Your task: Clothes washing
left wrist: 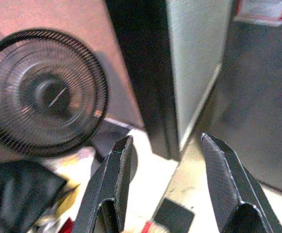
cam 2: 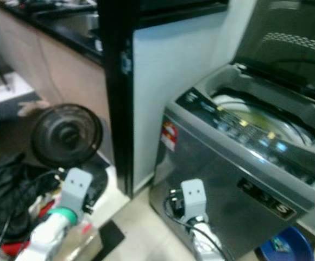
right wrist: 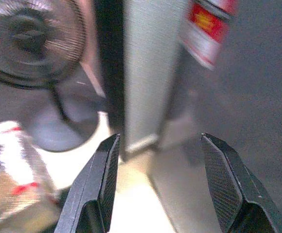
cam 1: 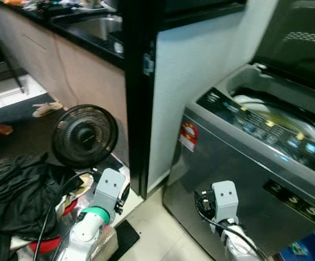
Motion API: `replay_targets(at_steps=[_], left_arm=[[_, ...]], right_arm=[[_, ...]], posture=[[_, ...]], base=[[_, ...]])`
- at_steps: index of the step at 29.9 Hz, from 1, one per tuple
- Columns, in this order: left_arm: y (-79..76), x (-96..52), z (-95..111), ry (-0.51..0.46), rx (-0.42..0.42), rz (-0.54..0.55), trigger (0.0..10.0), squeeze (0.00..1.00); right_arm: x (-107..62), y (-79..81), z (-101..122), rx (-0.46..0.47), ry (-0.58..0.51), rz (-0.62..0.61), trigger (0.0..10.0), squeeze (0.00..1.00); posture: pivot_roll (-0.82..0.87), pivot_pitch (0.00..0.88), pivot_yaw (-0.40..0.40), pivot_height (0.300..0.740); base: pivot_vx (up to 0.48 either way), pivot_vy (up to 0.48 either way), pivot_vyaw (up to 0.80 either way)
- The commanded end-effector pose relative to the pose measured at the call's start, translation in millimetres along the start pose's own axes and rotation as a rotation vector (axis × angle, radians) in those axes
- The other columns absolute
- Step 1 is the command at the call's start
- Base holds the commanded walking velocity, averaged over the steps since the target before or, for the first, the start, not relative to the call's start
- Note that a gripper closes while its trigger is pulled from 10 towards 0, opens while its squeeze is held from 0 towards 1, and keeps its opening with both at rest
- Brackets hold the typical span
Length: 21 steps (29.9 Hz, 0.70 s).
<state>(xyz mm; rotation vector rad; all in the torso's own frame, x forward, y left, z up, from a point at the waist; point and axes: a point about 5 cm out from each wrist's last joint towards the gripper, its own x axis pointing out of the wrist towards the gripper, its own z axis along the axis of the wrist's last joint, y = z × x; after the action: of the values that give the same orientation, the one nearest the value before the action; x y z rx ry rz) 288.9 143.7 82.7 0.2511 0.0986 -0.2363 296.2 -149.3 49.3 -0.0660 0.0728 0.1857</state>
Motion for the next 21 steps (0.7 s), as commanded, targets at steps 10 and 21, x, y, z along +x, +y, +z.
replay_targets(at_steps=[10,21], left_arm=[[-5.2,-1.2,-6.4,0.008,0.004,-0.006,10.0,0.00],[-6.0,0.1,-5.3,-0.004,0.001,-0.004,10.0,0.00]], right_arm=[[-2.6,-2.4,-7.0,0.003,0.016,-0.004,10.0,0.00],[-1.7,-1.0,-5.8,0.005,0.004,0.005,10.0,0.00]], posture=[[0.00,0.000,-0.018,0.740],[0.00,0.000,-0.019,0.740]], base=[[0.000,0.000,0.72],[0.000,0.000,0.72]])
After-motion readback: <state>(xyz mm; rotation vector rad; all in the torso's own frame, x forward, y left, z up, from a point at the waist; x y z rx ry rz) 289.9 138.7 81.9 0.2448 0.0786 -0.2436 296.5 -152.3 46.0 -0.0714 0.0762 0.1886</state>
